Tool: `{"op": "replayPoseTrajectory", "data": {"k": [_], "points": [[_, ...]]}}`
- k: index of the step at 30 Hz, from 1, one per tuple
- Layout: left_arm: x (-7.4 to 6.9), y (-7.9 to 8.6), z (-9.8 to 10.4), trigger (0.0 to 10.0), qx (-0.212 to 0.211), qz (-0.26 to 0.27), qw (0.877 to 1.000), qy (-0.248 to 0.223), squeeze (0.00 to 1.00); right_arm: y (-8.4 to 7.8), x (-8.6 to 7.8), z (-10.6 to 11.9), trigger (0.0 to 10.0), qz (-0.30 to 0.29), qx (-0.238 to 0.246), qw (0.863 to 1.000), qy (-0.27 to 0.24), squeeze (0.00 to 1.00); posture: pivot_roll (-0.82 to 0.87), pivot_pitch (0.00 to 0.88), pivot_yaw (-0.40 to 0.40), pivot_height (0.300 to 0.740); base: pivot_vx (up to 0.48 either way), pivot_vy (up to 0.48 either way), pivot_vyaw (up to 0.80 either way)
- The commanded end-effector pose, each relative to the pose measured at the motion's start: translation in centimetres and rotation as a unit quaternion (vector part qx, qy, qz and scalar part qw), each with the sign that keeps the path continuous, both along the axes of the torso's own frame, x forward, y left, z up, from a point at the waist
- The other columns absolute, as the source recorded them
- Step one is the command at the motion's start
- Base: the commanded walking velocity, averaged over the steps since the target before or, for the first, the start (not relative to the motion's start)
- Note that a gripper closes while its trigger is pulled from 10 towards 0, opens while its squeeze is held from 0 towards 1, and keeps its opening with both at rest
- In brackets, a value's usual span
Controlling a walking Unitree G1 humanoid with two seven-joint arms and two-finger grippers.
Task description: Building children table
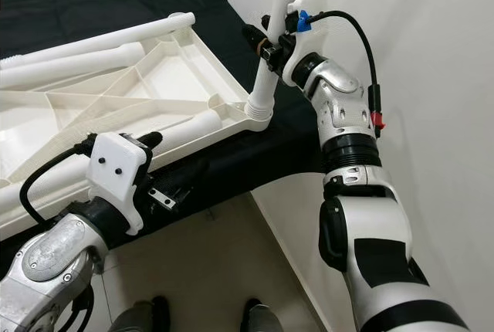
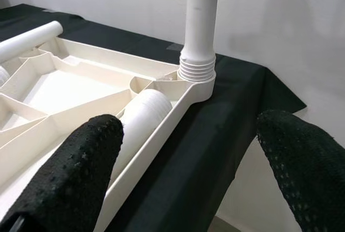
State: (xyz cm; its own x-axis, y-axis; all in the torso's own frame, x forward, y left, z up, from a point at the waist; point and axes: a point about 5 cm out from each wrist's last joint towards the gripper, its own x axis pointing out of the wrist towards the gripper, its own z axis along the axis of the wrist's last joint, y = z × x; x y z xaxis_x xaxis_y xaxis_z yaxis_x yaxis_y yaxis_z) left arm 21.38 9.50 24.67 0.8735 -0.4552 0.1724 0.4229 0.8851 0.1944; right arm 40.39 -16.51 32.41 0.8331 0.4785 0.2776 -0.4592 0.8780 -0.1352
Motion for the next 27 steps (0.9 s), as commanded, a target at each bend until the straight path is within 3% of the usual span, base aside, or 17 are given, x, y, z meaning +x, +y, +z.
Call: {"op": "replayPoseTrajectory", "data": {"k": [1, 8, 16, 27], "points": [[0.2, 0.2, -0.1, 10.0, 0.006, 0.002, 1.000, -0.001, 0.00, -0.7, 0.3, -3.0, 10.0, -0.048, 0.004, 0.997, 0.053, 0.00, 0.09, 0.315, -0.077, 0.740, 0.000, 0.000, 0.00], [0.4, 0.3, -0.1, 10.0, 0.008, 0.006, 1.000, -0.004, 0.00, -0.5, 0.1, -3.5, 10.0, -0.095, 0.025, 0.993, 0.061, 0.00, 0.09, 0.316, -0.077, 0.740, 0.000, 0.000, 0.00], [0.5, 0.5, -0.1, 10.0, 0.009, 0.011, 1.000, -0.007, 0.00, 0.9, -0.2, -3.8, 10.0, -0.127, 0.044, 0.989, 0.060, 0.00, 0.09, 0.316, -0.080, 0.740, 0.000, 0.000, 0.00], [0.7, 0.5, 0.1, 10.0, 0.006, 0.014, 1.000, -0.013, 0.00, 4.7, -0.4, -4.3, 10.0, -0.153, 0.052, 0.984, 0.078, 0.00, 0.08, 0.319, -0.087, 0.740, 0.000, 0.000, 0.00]]}}
